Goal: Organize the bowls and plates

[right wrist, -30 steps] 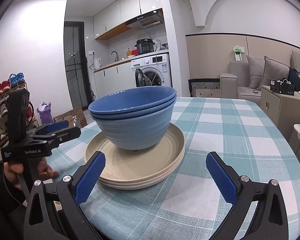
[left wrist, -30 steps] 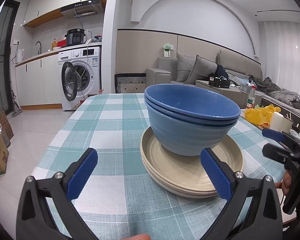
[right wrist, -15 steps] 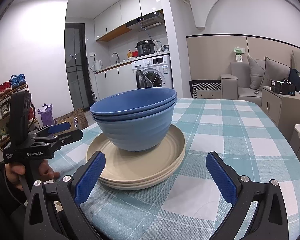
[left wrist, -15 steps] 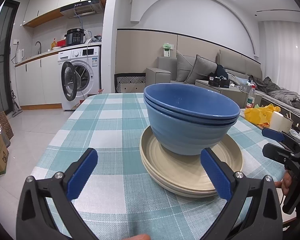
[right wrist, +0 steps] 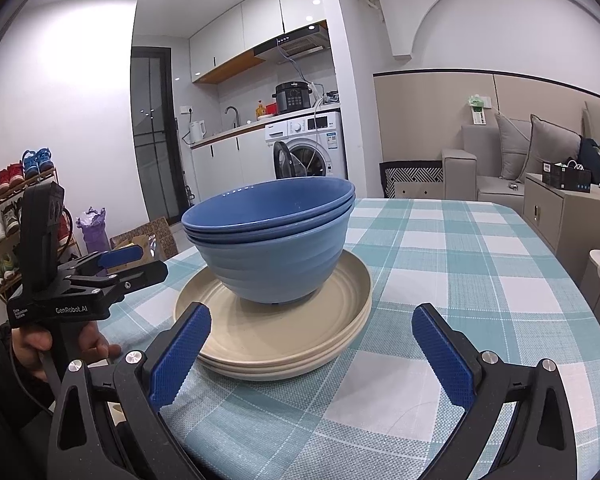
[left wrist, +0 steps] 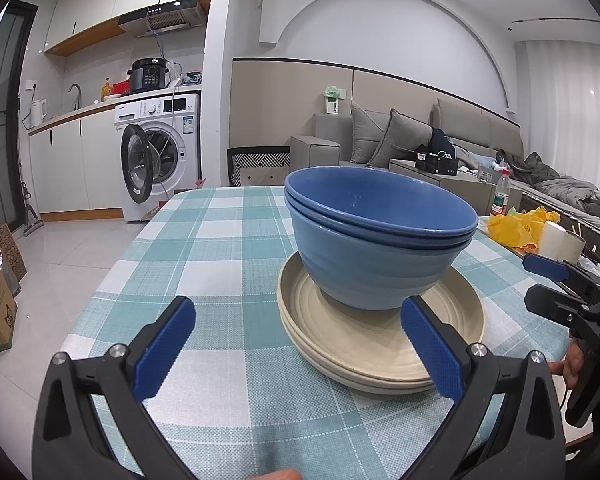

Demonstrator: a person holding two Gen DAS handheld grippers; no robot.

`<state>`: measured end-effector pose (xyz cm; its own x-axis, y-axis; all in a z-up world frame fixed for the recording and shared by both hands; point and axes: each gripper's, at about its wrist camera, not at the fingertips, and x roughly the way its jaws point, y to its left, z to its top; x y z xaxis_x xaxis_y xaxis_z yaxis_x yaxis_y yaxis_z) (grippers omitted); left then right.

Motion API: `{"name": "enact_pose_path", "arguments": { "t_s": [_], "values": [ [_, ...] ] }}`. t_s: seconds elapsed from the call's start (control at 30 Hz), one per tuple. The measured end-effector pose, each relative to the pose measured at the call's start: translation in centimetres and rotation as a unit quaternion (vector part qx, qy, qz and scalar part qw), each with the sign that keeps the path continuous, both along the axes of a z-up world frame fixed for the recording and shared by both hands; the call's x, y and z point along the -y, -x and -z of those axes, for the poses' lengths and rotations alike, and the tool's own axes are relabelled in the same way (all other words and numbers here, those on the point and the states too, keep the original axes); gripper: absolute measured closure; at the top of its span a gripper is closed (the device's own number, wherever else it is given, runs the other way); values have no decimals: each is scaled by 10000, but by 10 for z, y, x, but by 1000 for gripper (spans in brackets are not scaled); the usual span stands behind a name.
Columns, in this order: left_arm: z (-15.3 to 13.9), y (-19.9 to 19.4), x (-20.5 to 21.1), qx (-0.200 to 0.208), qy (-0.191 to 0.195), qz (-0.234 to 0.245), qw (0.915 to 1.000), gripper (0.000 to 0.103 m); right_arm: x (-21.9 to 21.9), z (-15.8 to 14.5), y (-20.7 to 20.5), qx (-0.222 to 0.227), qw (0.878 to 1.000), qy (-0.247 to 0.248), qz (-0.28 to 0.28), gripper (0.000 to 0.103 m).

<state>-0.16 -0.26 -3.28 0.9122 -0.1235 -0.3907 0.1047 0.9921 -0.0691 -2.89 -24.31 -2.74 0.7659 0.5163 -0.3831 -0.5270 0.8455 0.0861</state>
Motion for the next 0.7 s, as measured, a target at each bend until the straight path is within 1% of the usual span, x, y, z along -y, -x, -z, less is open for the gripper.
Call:
{"name": "enact_pose_path", "arguments": {
  "t_s": [0.7],
  "values": [
    [0, 1, 1, -6, -16, -6, 10000, 0, 2, -1, 2, 26, 10000, -34, 12, 1]
  ]
}}
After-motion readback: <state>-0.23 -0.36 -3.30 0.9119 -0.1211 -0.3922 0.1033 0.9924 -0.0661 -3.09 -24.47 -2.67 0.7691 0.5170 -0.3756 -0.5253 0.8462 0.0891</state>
